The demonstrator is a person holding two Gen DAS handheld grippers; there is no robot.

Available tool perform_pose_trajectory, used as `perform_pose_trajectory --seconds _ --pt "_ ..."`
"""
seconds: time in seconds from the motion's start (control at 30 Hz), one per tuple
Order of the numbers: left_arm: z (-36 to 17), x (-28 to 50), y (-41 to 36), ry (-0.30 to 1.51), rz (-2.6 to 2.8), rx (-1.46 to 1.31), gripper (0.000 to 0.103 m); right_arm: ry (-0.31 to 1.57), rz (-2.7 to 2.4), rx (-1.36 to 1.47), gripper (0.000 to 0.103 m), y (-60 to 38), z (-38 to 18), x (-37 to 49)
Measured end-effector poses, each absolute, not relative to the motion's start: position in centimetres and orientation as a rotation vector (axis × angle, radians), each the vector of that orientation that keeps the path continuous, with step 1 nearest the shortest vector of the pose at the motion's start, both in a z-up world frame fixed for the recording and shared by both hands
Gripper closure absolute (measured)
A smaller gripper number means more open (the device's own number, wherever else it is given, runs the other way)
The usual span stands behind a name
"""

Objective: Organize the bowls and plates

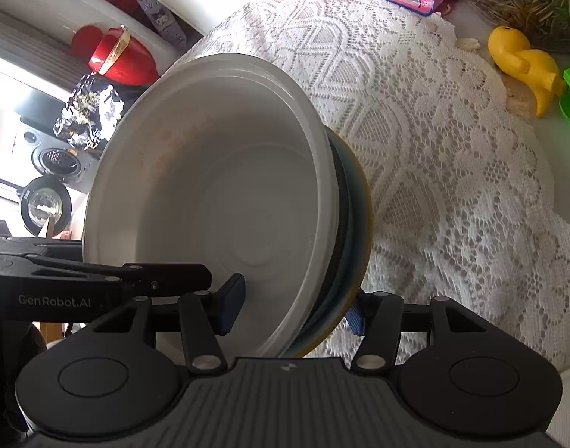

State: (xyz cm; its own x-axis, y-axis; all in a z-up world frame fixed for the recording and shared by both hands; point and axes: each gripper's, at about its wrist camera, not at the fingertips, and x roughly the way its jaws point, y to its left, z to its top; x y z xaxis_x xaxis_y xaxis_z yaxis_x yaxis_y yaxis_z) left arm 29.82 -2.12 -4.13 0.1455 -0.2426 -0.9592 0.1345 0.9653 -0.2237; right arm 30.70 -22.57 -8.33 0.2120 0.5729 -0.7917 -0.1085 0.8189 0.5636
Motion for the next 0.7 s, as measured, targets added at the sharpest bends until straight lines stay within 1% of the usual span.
perform_pose_trajectory --seconds 0.13,0.3,0.4,0.47,0.57,0.6,0.7 --pt "-4.7 28.6 -2.1 1.422 -0.274 -0.114 0.056 1.269 0.515 0.383 0.047 -22.8 -8.1 29.2" --pt "-4.4 29.1 -2.2 1.396 -0.244 -0.106 0.056 1.213 0.48 0.355 0.046 -22.7 -7.3 29.2" --pt "-4.5 29.2 -2.8 1.387 -0.229 -0.056 0.056 1.113 0.399 0.291 0.042 -22.8 -6.5 29.2" --pt "-4.4 29.5 -2.9 1.391 -0.226 -0.05 0.056 1.079 0.391 0.276 0.034 -23.0 -6.4 29.4" --pt "-4.2 29.9 -2.5 1.39 -0.226 -0.071 0.056 1.111 0.367 0.282 0.031 -23.0 -7.2 30.2" --pt "-4.0 30.1 -2.3 1.384 -0.228 -0.079 0.057 1.13 0.374 0.31 0.025 -23.1 -7.7 30.4" --pt "-3.1 30.1 -1.8 1.353 -0.226 -0.092 0.06 1.17 0.385 0.394 0.025 -23.7 -8.4 31.1"
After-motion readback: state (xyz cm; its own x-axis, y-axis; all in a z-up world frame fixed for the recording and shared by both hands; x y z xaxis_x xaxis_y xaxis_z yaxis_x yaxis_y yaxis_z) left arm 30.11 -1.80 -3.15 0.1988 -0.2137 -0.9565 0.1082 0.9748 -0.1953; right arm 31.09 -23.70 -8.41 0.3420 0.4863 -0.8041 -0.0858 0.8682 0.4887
